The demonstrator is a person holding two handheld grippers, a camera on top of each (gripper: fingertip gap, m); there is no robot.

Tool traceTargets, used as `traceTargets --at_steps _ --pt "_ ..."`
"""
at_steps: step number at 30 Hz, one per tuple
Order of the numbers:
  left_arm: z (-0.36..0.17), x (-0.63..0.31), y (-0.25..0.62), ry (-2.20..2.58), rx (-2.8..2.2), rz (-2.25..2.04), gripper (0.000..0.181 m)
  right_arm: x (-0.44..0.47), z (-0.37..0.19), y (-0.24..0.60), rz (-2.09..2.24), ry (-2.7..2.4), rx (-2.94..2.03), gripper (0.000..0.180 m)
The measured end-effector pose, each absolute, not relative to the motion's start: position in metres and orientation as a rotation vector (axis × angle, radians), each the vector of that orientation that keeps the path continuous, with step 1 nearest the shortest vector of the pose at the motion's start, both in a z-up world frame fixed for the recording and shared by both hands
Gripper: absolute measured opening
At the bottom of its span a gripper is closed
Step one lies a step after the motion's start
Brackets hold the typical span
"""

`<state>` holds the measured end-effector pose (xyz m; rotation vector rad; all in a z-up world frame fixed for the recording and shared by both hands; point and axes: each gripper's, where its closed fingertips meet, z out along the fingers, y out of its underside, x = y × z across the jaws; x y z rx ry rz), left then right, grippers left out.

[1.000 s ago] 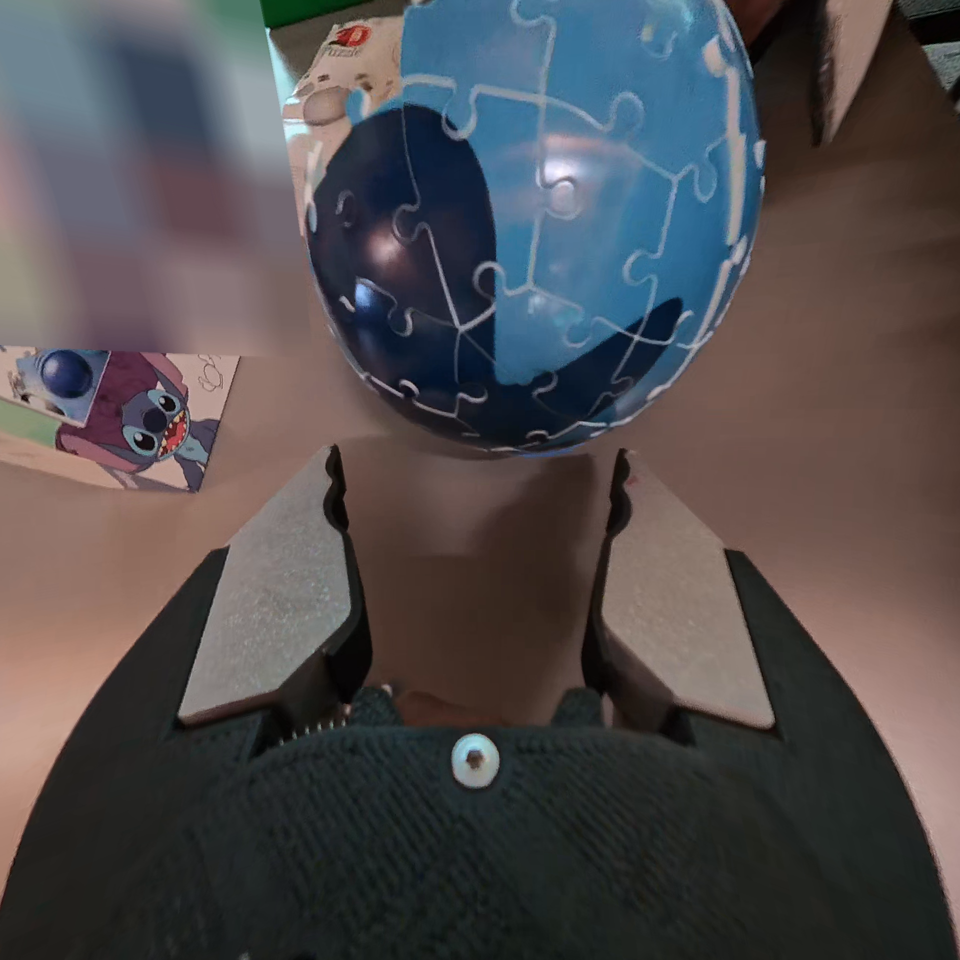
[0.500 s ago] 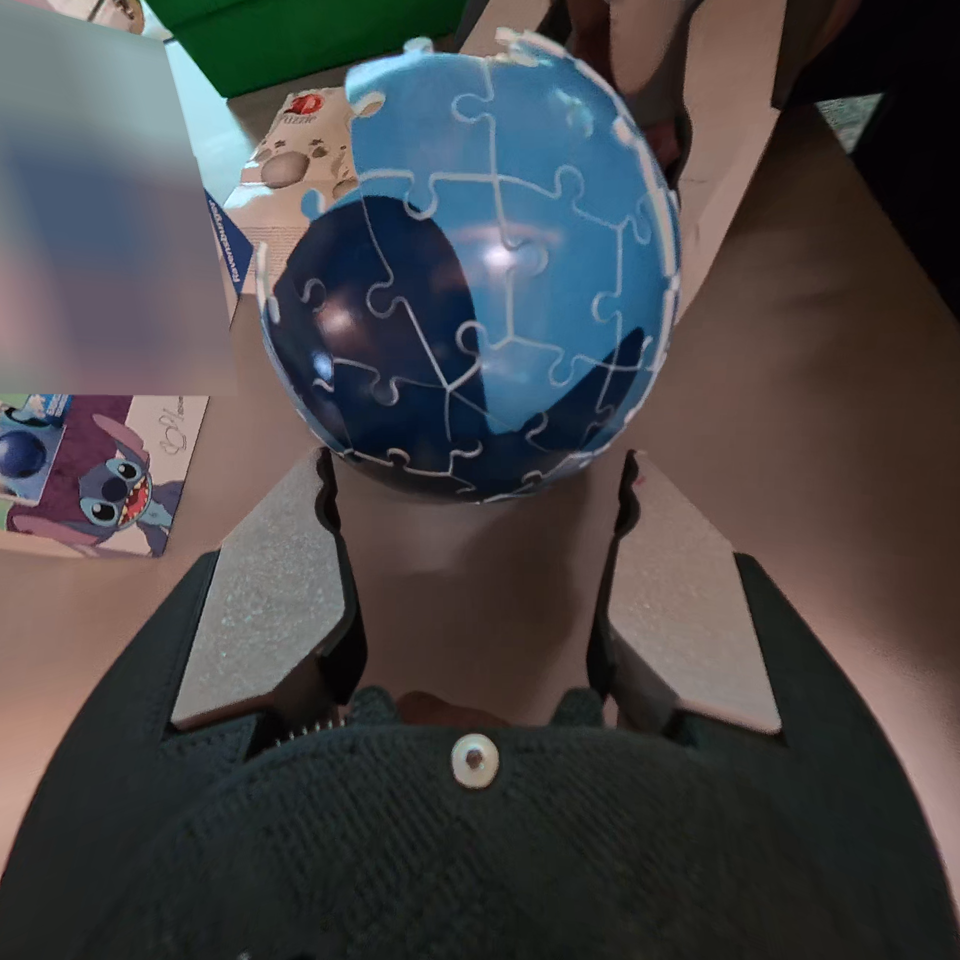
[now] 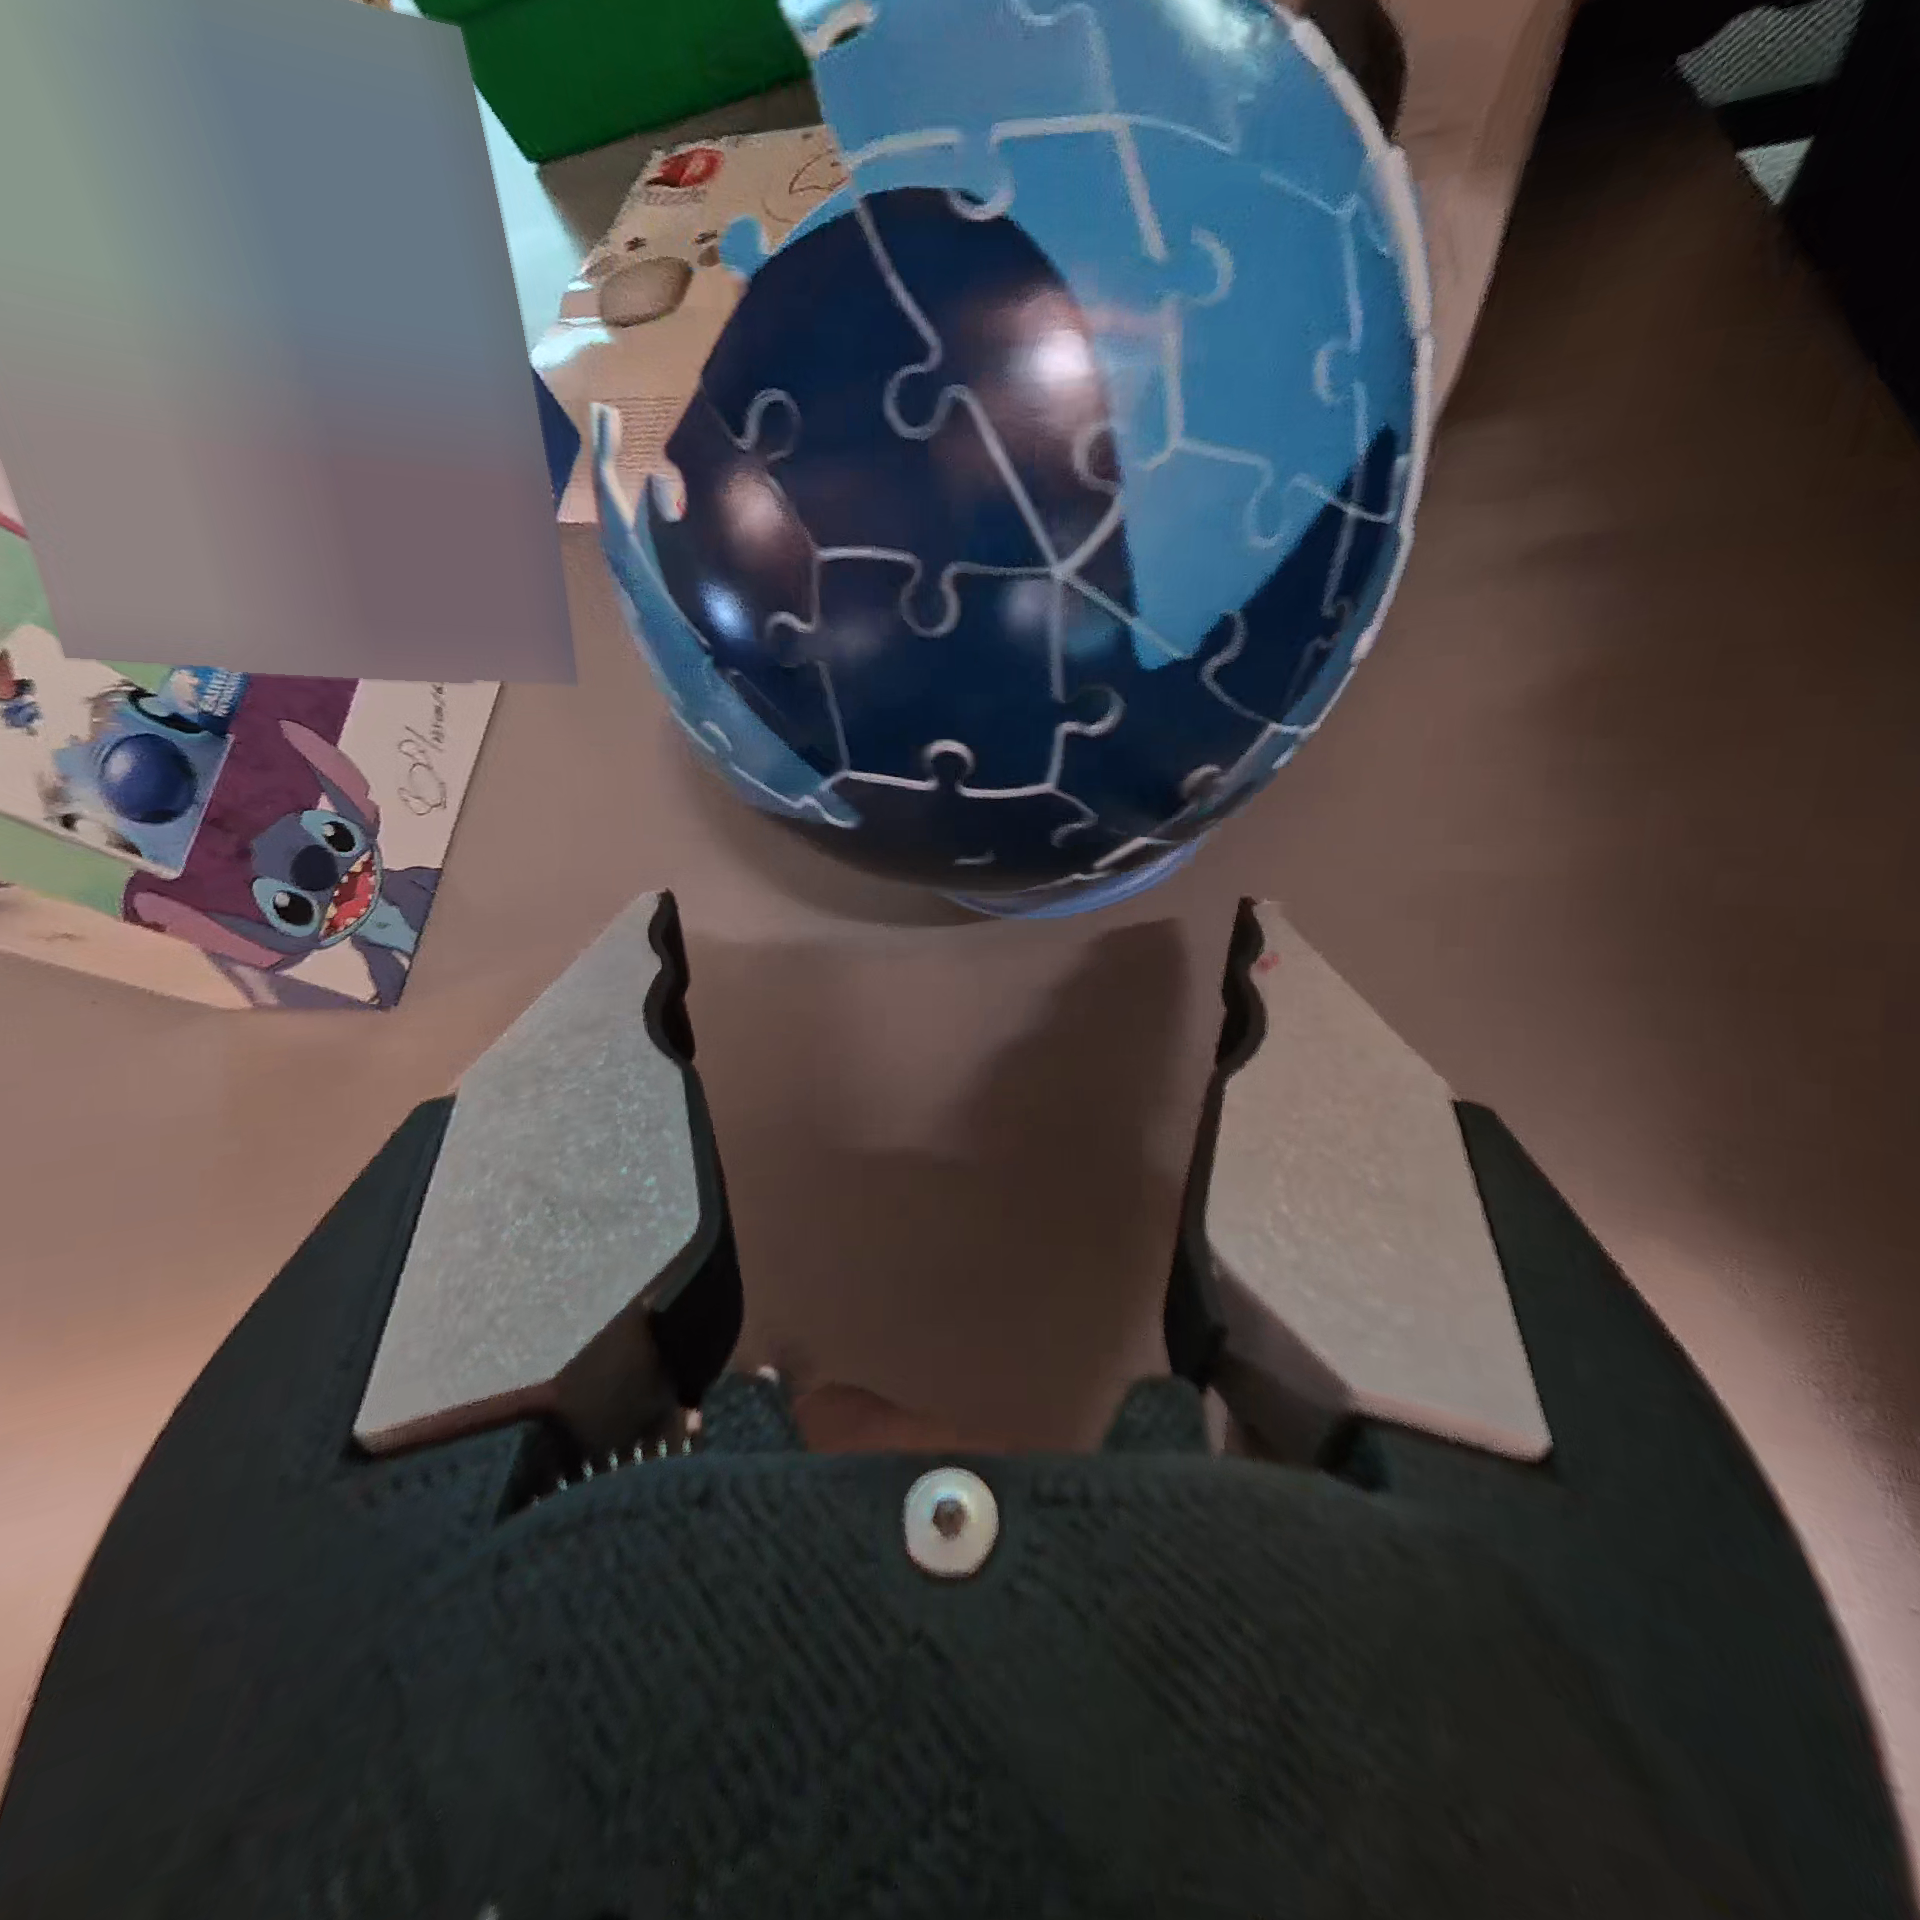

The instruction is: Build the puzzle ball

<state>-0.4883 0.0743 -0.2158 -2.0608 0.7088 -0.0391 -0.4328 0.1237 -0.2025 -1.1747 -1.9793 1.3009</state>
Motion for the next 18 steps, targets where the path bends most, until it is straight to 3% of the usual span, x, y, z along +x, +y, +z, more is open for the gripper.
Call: traceTargets --at_steps 18 --pt "-0.209 -0.462 0.082 0.629 -2.086 -0.207 0.101 -0.434 -0.204 0.107 1.339 -2.087 -1.184 0.118"
